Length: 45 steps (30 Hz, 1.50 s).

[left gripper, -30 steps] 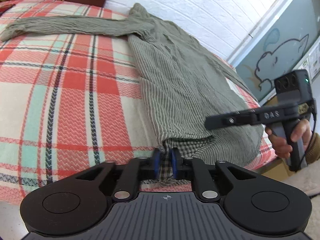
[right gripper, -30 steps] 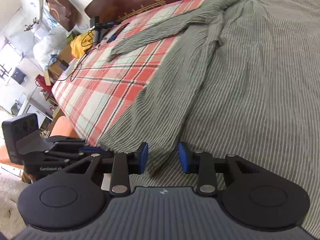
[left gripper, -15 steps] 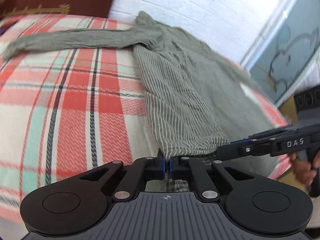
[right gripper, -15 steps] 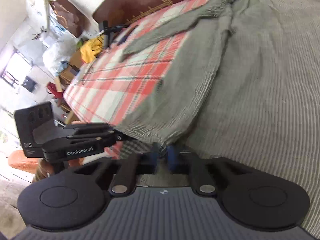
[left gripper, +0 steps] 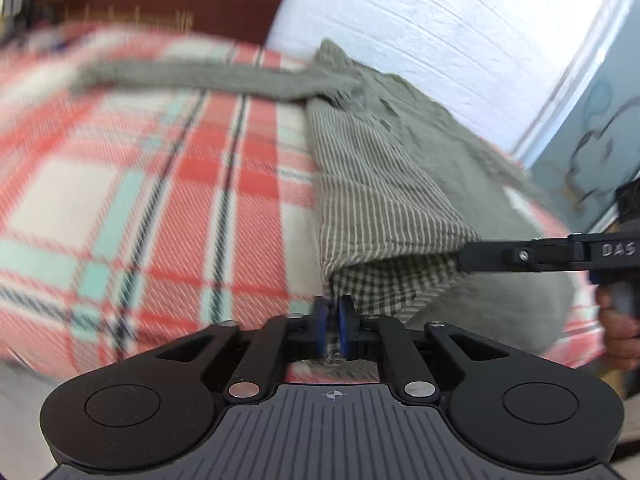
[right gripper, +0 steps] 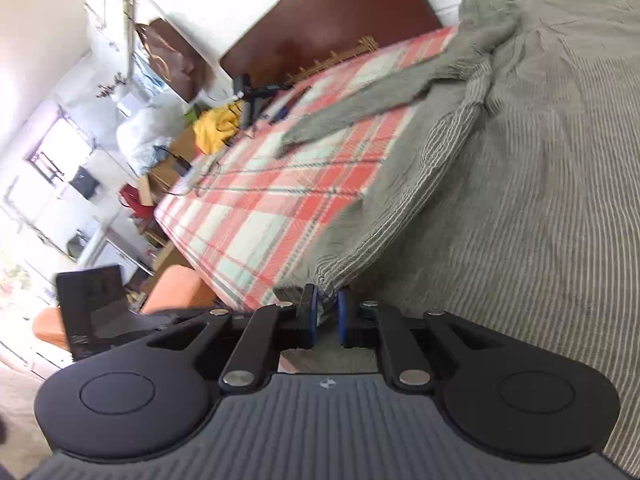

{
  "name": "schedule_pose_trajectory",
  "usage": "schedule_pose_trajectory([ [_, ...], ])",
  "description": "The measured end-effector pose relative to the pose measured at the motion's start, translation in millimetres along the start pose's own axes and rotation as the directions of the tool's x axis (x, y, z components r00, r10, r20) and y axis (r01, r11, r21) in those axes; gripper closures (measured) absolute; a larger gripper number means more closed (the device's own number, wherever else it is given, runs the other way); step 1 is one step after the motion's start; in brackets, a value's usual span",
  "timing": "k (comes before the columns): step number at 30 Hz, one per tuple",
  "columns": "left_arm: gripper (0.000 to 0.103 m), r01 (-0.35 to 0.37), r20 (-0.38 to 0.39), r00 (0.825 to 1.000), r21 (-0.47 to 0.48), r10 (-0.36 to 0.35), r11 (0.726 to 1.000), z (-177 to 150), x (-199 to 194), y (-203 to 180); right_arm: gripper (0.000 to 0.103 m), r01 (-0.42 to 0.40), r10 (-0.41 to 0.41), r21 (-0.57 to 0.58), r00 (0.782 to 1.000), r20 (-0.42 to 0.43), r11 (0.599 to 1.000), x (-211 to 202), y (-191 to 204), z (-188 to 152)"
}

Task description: Fold clothes

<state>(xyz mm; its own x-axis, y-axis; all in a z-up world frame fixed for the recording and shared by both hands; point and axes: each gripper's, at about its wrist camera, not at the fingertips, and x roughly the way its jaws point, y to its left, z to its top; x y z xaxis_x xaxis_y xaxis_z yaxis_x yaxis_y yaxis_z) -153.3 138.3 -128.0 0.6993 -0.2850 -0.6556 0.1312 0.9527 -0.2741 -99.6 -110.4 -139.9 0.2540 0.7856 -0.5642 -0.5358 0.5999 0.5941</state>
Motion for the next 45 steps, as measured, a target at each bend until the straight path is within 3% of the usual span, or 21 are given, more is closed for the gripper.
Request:
schedule_pose_trajectory([
  [4,0.073,-0.052,0.030,0.998,0.082,0.049,0.995,6,6,-14,0.079,0.012,-0.013,0.017,1.000,0.015,1.000,4,-2,-5],
  [8,0.046,-0.021,0.072,0.997,0.069,0.016,0.997,12,1,-15,0.072,0.032,-0.032,0.011,0.999,0.022,0.999,5,0,-9],
  [11,0.040,-0.047,0.110,0.993,0.110,0.035,0.993,10,-3,-19,0.059,0.036,-0.036,0.005,0.999,0.034,0.999,4,1,-9],
  [16,0.039,-0.152,0.145,0.981,0.187,0.126,0.971,12,10,-25,0.059,0.029,-0.029,0.010,0.999,0.025,1.000,8,1,-10],
  [17,0.043,-0.169,0.151,0.979,0.203,0.140,0.964,12,14,-26,0.059,0.029,-0.029,0.013,0.999,0.020,1.000,9,1,-10],
  [18,0.056,-0.179,0.153,0.977,0.219,0.148,0.959,14,18,-28,0.059,0.028,-0.029,0.016,0.999,0.015,0.999,10,1,-11],
  [19,0.091,-0.186,0.153,0.976,0.234,0.153,0.954,15,22,-29,0.059,0.028,-0.029,0.019,1.000,0.010,0.999,11,1,-12],
  [20,0.103,-0.186,0.145,0.977,0.234,0.155,0.954,16,26,-28,0.059,0.028,-0.028,0.022,1.000,0.005,0.999,12,2,-12],
  [22,0.103,-0.151,0.151,0.980,0.159,0.127,0.976,20,24,-22,0.061,0.028,-0.028,0.028,1.000,-0.006,0.999,14,2,-14],
  [23,0.103,-0.113,0.159,0.983,0.099,0.096,0.989,22,19,-17,0.070,0.028,-0.028,0.032,1.000,-0.011,0.999,15,2,-14],
  [24,0.103,-0.058,0.164,0.985,0.020,0.054,0.998,25,13,-10,0.093,0.027,-0.027,0.029,1.000,-0.016,0.999,16,3,-14],
  [25,0.103,-0.001,0.168,0.986,-0.062,0.011,0.998,27,6,-2,0.102,0.024,-0.024,0.027,1.000,-0.016,0.999,16,3,-14],
  [28,0.103,0.116,0.161,0.984,-0.273,-0.074,0.955,24,-9,20,0.102,-0.017,0.016,0.036,1.000,0.015,0.999,8,4,-11],
  [31,0.103,0.122,0.115,0.990,-0.355,-0.087,0.927,12,-11,29,0.102,-0.069,0.067,0.039,0.996,0.057,0.997,-5,6,-6],
  [35,0.103,0.091,0.045,0.996,-0.296,-0.081,0.951,1,-2,21,0.102,-0.092,0.091,0.026,0.994,0.058,0.995,-11,7,-3],
  [39,0.099,0.023,0.000,1.000,-0.035,-0.023,0.999,-6,0,-8,0.102,-0.039,0.039,0.036,0.999,-0.001,0.999,-4,1,-7],
  [40,0.087,0.005,-0.002,1.000,0.042,-0.005,0.999,-9,-2,-15,0.102,-0.026,0.027,0.045,1.000,-0.016,0.999,-2,-3,-10],
  [41,0.087,-0.015,0.001,1.000,0.108,0.014,0.994,-11,-5,-21,0.102,-0.010,0.012,0.044,1.000,-0.028,0.999,-3,-6,-13],
  [43,0.070,-0.041,0.004,0.999,0.210,0.041,0.977,-16,-12,-26,0.099,0.023,-0.021,0.036,0.998,-0.053,0.999,-5,-11,-18],
  [44,0.057,-0.047,0.004,0.999,0.234,0.048,0.971,-16,-16,-26,0.099,0.039,-0.037,0.031,0.997,-0.064,0.999,-6,-14,-20],
  [45,0.052,-0.050,0.004,0.999,0.239,0.051,0.970,-15,-21,-23,0.098,0.047,-0.045,0.029,0.997,-0.065,0.998,-10,-15,-20],
])
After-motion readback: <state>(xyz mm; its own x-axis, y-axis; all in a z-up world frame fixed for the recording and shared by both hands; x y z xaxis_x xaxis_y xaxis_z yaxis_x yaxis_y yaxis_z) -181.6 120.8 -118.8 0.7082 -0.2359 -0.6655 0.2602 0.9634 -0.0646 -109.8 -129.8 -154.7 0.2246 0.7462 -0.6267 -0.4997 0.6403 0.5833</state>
